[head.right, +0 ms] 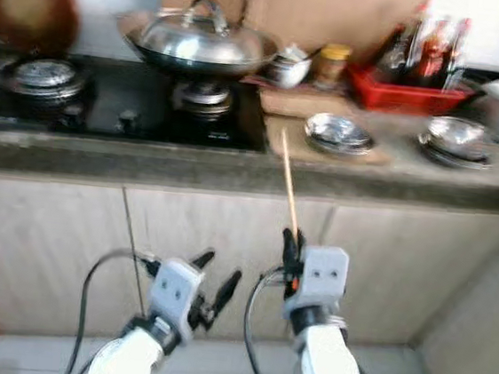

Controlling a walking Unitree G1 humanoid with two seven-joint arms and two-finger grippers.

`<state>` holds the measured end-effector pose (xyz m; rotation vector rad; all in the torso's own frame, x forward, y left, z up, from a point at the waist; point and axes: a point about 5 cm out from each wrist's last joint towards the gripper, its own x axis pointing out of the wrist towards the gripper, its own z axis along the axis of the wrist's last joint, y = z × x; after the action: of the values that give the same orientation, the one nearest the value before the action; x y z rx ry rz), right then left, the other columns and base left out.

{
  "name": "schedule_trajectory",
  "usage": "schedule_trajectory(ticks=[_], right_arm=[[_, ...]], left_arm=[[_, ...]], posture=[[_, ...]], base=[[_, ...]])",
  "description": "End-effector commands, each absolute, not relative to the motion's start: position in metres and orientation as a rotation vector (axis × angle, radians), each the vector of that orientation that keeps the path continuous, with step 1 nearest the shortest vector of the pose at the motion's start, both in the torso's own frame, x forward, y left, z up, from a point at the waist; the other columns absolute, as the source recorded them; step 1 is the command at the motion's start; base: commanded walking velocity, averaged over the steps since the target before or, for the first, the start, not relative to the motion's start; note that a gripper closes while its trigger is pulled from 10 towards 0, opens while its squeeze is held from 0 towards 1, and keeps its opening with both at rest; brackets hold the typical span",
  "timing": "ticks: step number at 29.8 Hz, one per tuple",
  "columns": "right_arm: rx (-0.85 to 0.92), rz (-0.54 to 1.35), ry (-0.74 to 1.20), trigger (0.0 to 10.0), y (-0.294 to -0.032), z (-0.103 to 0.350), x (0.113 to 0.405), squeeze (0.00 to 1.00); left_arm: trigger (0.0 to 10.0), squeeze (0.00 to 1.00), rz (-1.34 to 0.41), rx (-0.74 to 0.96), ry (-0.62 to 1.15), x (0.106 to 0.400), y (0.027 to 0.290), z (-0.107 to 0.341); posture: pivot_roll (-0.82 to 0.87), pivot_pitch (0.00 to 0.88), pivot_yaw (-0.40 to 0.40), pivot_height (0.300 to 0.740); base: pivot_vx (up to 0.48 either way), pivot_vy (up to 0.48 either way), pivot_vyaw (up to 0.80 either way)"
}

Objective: Kitchen organization

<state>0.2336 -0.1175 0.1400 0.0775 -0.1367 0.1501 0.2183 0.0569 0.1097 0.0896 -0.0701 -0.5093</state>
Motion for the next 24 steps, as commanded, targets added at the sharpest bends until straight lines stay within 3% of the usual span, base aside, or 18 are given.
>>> schedule_trajectory(ticks=[1,24], right_arm=[[0.072,0.156,-0.126,10.0,-0.1166,0.1396,0.2335,0.00],[0.055,0.147,-0.111,10.0,-0.1164,0.1376,0.2332,0.00]], left_arm=[[10.0,0.00,-0.501,0.091,-0.062,0.2165,0.0573,0.1077],[10.0,0.00,-0.496,0.096,-0.058,0.2175,0.0579,0.1072]], posture=[[-0.01,0.000,-0.044,0.740],[-0.01,0.000,-0.044,0.740]], base=[[-0.409,0.000,0.00],[-0.361,0.000,0.00]])
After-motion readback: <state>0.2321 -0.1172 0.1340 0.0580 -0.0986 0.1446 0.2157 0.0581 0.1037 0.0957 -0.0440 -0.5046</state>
